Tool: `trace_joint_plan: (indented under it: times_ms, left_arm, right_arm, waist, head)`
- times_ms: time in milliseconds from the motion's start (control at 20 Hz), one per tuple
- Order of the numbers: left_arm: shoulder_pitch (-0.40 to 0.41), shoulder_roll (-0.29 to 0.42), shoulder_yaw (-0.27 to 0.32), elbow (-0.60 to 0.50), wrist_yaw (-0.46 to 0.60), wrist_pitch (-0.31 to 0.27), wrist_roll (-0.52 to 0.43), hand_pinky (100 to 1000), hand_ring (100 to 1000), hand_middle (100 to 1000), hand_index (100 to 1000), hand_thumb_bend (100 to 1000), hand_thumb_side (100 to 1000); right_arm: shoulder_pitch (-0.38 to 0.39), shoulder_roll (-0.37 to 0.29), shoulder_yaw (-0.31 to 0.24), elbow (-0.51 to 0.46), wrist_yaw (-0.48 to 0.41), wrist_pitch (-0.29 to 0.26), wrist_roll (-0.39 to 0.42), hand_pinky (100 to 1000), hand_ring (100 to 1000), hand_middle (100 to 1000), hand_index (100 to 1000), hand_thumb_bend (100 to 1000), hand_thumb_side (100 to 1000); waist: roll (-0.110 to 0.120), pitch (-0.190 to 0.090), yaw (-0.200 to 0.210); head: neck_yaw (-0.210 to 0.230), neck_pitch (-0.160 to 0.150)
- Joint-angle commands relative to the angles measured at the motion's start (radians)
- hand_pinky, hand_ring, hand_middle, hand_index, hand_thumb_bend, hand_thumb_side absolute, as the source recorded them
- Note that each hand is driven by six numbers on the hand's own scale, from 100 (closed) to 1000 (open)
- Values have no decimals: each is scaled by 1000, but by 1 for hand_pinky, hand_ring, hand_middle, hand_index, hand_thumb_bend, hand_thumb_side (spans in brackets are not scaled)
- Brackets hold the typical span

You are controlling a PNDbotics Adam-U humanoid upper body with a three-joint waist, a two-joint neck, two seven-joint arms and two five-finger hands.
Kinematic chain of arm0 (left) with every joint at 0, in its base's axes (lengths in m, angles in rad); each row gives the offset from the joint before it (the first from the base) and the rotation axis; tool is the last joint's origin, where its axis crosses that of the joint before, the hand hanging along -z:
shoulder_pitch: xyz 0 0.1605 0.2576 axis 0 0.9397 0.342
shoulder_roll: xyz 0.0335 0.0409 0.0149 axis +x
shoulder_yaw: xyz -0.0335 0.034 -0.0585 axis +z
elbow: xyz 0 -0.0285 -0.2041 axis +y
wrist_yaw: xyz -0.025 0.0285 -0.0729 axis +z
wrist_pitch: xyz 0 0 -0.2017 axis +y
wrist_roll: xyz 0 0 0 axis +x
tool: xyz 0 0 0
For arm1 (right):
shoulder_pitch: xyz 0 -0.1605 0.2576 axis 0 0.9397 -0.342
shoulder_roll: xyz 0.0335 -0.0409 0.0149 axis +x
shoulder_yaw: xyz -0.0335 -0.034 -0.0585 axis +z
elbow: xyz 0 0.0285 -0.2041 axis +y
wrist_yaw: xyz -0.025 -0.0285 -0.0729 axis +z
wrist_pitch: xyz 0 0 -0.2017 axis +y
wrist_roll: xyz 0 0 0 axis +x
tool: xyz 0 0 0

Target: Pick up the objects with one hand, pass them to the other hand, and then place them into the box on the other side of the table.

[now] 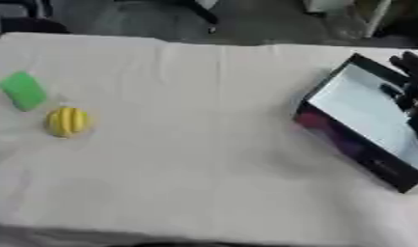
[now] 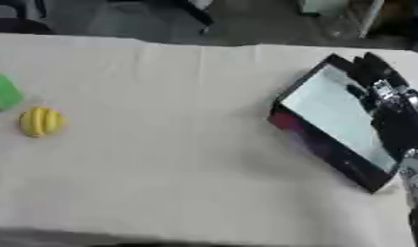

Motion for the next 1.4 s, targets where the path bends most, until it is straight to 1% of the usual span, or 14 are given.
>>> trace_joint_plan:
  times_ms: [50,150,200,350,600,850,950,1100,1250,1400]
  left_arm:
    - [-12,16,7,-17,1,-1,-5,788,755,801,873,348,693]
    - [-12,16,8,-17,-1,1,-4,787,754,800,872,377,641]
    - [-12,16,8,-16,-3,3,-4,786,753,799,871,404,597]
    - [-12,16,8,-17,-10,11,-4,784,753,798,870,429,557]
    - [-22,10,12,-22,-16,16,0,784,753,792,868,446,537]
    - [-25,8,13,-23,-17,17,3,784,753,792,868,446,537]
    - [-53,36,13,-32,-34,23,-5,786,758,794,871,467,497]
    - [-119,102,0,-11,-74,56,-33,791,767,799,878,486,480]
    - [-192,178,-29,50,-121,96,-78,796,774,803,883,514,471]
    - [-262,258,-68,128,-170,144,-127,803,782,805,889,540,470]
  right_arm:
    - [-10,-22,-8,-10,4,3,-1,1000,1000,1000,1000,100,606]
    - [-11,-21,-9,-9,6,3,0,1000,1000,1000,1000,100,606]
    - [-11,-21,-9,-9,7,3,0,1000,1000,1000,1000,100,606]
    - [-12,-22,-9,-9,8,4,0,1000,1000,1000,1000,100,606]
    - [-12,-29,-13,-15,8,1,-5,1000,1000,1000,1000,100,604]
    - [-12,-31,-14,-18,7,1,-9,1000,1000,1000,1000,100,604]
    - [-9,-46,-19,-24,15,-3,-11,1000,1000,1000,1000,100,601]
    - [-3,-63,-23,-29,25,-6,-15,1000,1000,1000,1000,100,599]
    - [6,-76,-26,-32,32,-10,-20,1000,1000,1000,1000,100,597]
    - [14,-85,-27,-34,37,-14,-22,1000,1000,1000,1000,100,594]
  waist:
    - [8,7,2]
    - [9,8,2]
    - [9,9,2]
    - [9,10,4]
    - [15,15,3]
    - [17,17,2]
    - [35,30,3]
    - [52,37,8]
    - [63,38,16]
    - [68,37,23]
  head:
    - [-2,-4]
    - [-1,-4]
    - [0,-3]
    - [2,-2]
    - [0,2]
    - [0,2]
    - [5,11]
    - [24,17]
    - [32,14]
    - [39,10]
